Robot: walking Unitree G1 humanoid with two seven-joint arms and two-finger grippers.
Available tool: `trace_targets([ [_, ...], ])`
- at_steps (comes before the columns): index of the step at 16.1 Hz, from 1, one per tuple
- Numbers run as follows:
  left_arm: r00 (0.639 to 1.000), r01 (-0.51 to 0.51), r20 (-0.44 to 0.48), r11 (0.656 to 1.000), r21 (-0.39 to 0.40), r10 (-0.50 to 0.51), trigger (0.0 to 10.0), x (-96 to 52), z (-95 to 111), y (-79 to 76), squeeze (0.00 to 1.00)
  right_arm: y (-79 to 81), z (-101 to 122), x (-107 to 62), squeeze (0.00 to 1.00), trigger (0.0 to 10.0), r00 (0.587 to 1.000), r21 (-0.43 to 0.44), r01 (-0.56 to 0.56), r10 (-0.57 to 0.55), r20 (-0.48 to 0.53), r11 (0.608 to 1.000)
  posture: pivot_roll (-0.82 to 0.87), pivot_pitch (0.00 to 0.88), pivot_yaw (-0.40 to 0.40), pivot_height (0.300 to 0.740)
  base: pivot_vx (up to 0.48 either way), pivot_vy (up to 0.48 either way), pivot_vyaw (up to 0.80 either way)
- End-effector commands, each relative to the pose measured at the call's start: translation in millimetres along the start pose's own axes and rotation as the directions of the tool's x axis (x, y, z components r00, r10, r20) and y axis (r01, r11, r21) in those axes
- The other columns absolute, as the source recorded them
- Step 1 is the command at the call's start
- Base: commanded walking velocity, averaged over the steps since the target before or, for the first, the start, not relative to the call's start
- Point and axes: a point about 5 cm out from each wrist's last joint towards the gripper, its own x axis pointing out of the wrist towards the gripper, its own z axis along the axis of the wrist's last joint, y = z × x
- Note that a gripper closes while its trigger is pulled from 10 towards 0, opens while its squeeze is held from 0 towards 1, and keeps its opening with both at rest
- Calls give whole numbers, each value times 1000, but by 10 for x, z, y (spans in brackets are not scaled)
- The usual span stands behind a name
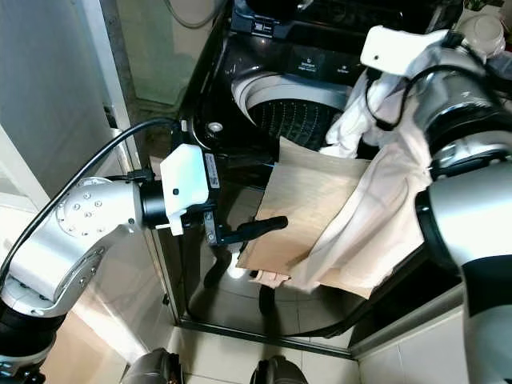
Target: Clothes washing
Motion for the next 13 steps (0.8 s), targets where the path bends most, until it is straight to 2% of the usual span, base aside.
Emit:
trace_targets([
  [1, 1000, 19, -6, 1000, 23, -19, 10000, 25, 16, 0, 0, -27, -88, -4, 1000, 10000, 1000, 27, -10, 11, -11, 1000, 19, 0, -111, 714, 0, 0, 0],
  [2, 1000, 20, -6, 1000, 22, -20, 10000, 27, 15, -5, 0, 28, -115, 0, 1000, 10000, 999, 33, -25, 26, -19, 999, 19, 0, -111, 714, 0, 0, 0],
  [3, 1000, 20, -8, 1000, 19, -20, 10000, 22, 12, -17, 0, 117, -143, 5, 1000, 10000, 998, -9, -53, 52, -33, 999, 26, 0, -106, 714, 0, 0, 0],
  [4, 1000, 23, -17, 1000, 17, -23, 10000, -1, 1, -20, 0, -50, -85, -5, 1000, 10000, 1000, -52, 20, -21, -17, 998, 27, 0, -101, 714, 0, 0, 0],
  [5, 999, 28, -21, 999, 18, -27, 10000, -4, -2, -20, 0, -155, -58, -15, 1000, 10000, 999, -48, 50, -50, -6, 998, 27, 0, -98, 714, 0, 0, 0],
  [6, 999, 34, -29, 999, 19, -33, 10000, -2, -17, -13, 0, -470, -36, -64, 1000, 10000, 988, -45, 153, -153, 6, 987, 22, 0, -95, 714, 0, 0, 0],
  [7, 999, 29, -33, 999, 23, -28, 10000, 3, -28, -2, 0, -594, -30, -90, 1000, 10000, 981, -40, 196, -196, 10, 980, 16, 0, -92, 714, 0, 0, 0],
  [8, 999, -26, -41, 999, 26, 27, 10000, 32, -69, 57, 0, -716, -26, -119, 1000, 10000, 970, -29, 242, -241, 19, 970, 13, 0, -94, 714, 0, 0, 0],
  [10, 990, -139, -25, 990, -5, 139, 10000, 96, -115, 158, 0, -829, 3, -150, 1000, 10000, 952, 7, 304, -305, 37, 952, 6, 0, -94, 714, 0, 0, 0],
  [11, 973, -227, 22, 972, -57, 228, 10000, 176, -90, 237, 0, -859, 45, -160, 1000, 10000, 946, 36, 318, -320, 56, 947, 5, 0, -93, 714, 0, 0, 0],
  [13, 954, -277, 84, 953, -120, 288, 10000, 294, -13, 296, 0, -908, 113, -177, 1000, 10000, 930, 57, 355, -358, 79, 933, -4, 0, -94, 714, 0, 0, 0],
])
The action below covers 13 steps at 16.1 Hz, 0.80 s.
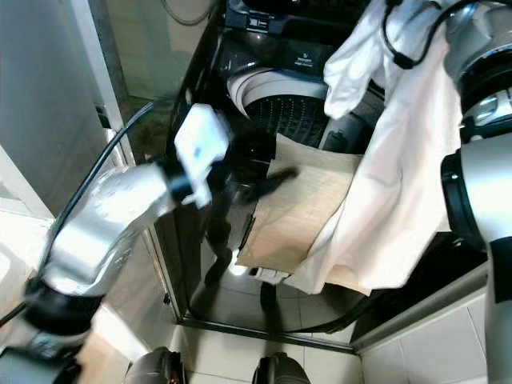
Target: Clothes washing
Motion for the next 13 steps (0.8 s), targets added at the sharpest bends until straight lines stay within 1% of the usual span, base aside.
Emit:
trace_targets([
  [1, 999, -18, 27, 1000, -15, 19, 10000, 50, 40, 20, 0, -154, 22, 4, 1000, 10000, 998, 41, 67, -67, 13, 997, -4, 0, -94, 714, 0, 0, 0],
  [2, 997, -51, 59, 998, -39, 54, 10000, 143, 73, 40, 0, -225, 70, 5, 1000, 10000, 993, 65, 112, -114, 30, 992, -9, 0, -93, 714, 0, 0, 0],
  [3, 993, -93, 72, 993, -74, 98, 10000, 210, 69, 85, 0, -258, 87, 4, 1000, 10000, 989, 85, 137, -140, 36, 987, -13, 0, -90, 714, 0, 0, 0],
  [4, 988, -121, 82, 986, -113, 131, 10000, 304, 44, 110, 0, -232, 106, 3, 1000, 10000, 989, 100, 138, -142, 42, 985, -13, 0, -90, 714, 0, 0, 0],
  [5, 987, -127, 78, 983, -133, 138, 10000, 408, -9, 96, 0, -171, 149, 3, 1000, 10000, 990, 122, 122, -130, 56, 985, -19, 0, -90, 714, 0, 0, 0],
  [6, 988, -123, 74, 983, -138, 134, 10000, 445, -33, 85, 0, -153, 175, 3, 1000, 10000, 990, 137, 118, -128, 64, 984, -21, 0, -89, 714, 0, 0, 0],
  [7, 989, -126, 61, 981, -146, 136, 10000, 497, -82, 87, 0, -180, 241, 1, 1000, 10000, 986, 143, 129, -142, 85, 981, -28, 0, -82, 714, 0, 0, 0],
  [8, 989, -129, 55, 980, -149, 138, 10000, 510, -100, 92, 0, -205, 268, 0, 1000, 10000, 984, 144, 137, -152, 94, 980, -28, 0, -82, 714, 0, 0, 0],
  [9, 988, -147, 33, 977, -157, 154, 10000, 538, -163, 119, 0, -234, 293, 0, 1000, 10000, 982, 162, 137, -155, 105, 977, -36, 0, -78, 714, 0, 0, 0],
  [10, 988, -147, 17, 976, -161, 152, 10000, 561, -211, 122, 0, -229, 287, 0, 1000, 10000, 984, 187, 125, -146, 105, 974, -36, 0, -77, 714, 0, 0, 0],
  [12, 988, -154, -12, 972, -179, 154, 10000, 623, -320, 148, 0, -226, 335, -2, 1000, 10000, 982, 237, 104, -137, 128, 966, -40, 0, -72, 714, 0, 0, 0],
  [13, 987, -163, -38, 966, -200, 159, 10000, 666, -405, 176, 0, -240, 383, -6, 1000, 10000, 979, 253, 103, -143, 147, 962, -46, 0, -68, 714, 0, 0, 0],
])
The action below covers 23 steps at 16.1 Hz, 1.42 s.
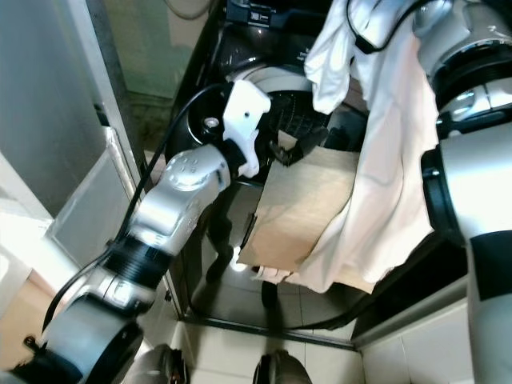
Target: Clothes washing
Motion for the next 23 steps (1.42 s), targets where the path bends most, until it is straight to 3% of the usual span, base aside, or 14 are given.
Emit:
trace_targets([
  [1, 1000, -12, -18, 1000, -12, 12, 10000, 96, -43, 22, 0, -187, 105, 23, 1000, 10000, 998, 49, 46, -48, 42, 998, -61, 0, -58, 714, 0, 0, 0],
  [6, 998, -54, -46, 998, -17, 53, 10000, 264, -72, 65, 0, -143, 173, 21, 1000, 10000, 996, 97, 39, -46, 75, 994, -101, 0, -35, 714, 0, 0, 0],
  [7, 989, -121, -89, 993, 15, 122, 10000, 263, -182, 144, 0, -113, 261, 19, 1000, 10000, 993, 127, 24, -39, 114, 992, -117, 0, -26, 714, 0, 0, 0],
  [9, 977, -175, -121, 985, 4, 174, 10000, 223, -273, 222, 0, -42, 312, 9, 1000, 10000, 989, 152, -5, -18, 149, 988, -126, 0, -20, 714, 0, 0, 0],
  [12, 967, -215, -141, 977, -5, 212, 10000, 220, -274, 291, 0, 100, 346, -19, 1000, 10000, 982, 202, -56, 18, 188, 978, -146, 0, -4, 714, 0, 0, 0],
  [18, 960, -251, -109, 966, 64, 257, 10000, 314, -87, 349, 0, 176, 463, -60, 1000, 10000, 958, 251, -126, 52, 283, 960, -177, 0, 20, 714, 0, 0, 0],
  [23, 937, -282, -141, 931, 230, 319, 10000, 336, 266, 620, 0, 50, 415, -69, 1000, 10000, 954, 250, -102, 24, 297, 963, -194, 0, 44, 714, 0, 0, 0],
])
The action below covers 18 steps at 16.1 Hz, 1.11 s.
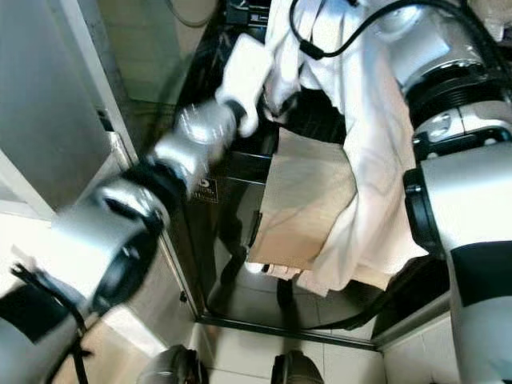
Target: Clothes washing
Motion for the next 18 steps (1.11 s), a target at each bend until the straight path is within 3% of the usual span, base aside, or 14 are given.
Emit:
trace_targets([
  [1, 1000, -4, -21, 999, 37, 5, 10000, 20, 58, 17, 0, -54, 50, -5, 1000, 10000, 999, 21, 20, -20, 35, 1000, -194, 0, 44, 714, 0, 0, 0],
  [3, 998, -33, -59, 998, 54, 36, 10000, 17, 92, 110, 0, 1, 139, -8, 1000, 10000, 997, 55, -2, -2, 79, 999, -220, 0, 71, 714, 0, 0, 0],
  [5, 997, -30, -73, 998, 54, 33, 10000, 12, 49, 96, 0, 26, 179, -2, 1000, 10000, 996, 93, -3, -6, 88, 996, -229, 0, 76, 714, 0, 0, 0],
  [6, 996, -20, -91, 998, 56, 25, 0, 9, 1, 69, 0, 69, 247, 3, 1000, 10000, 994, 129, -12, -2, 112, 992, -238, 0, 84, 714, 0, 0, 0],
  [9, 992, 0, -127, 998, 58, 7, 0, 5, -80, 9, 0, 209, 397, -2, 1000, 10000, 985, 161, -72, 46, 165, 984, -251, 0, 92, 714, 0, 0, 0],
  [10, 990, 18, -142, 999, 37, -13, 0, 7, -103, -25, 0, 221, 422, 3, 0, 10000, 988, 190, -72, 44, 150, 979, -261, 0, 102, 714, 0, 0, 0],
  [13, 989, 25, -148, 999, 47, -18, 0, 8, -110, -35, 0, 182, 452, -11, 0, 10000, 989, 254, -45, 8, 147, 966, -281, 0, 125, 714, 0, 0, 0],
  [16, 990, 15, -138, 999, 51, -8, 0, 7, -77, 5, 0, 155, 337, -26, 0, 10000, 996, 530, -37, -13, 90, 847, -287, 0, 134, 714, 0, 0, 0],
  [17, 991, 12, -133, 999, 53, -5, 0, 10, -58, 14, 0, 218, 229, -41, 0, 10000, 998, 637, -55, 22, 59, 769, -289, 0, 137, 714, 0, 0, 0],
  [18, 992, 9, -128, 999, 51, -3, 0, 11, -45, 23, 0, 222, 150, -48, 0, 10000, 999, 667, -34, 20, 29, 745, -289, 0, 136, 714, 0, 0, 0],
])
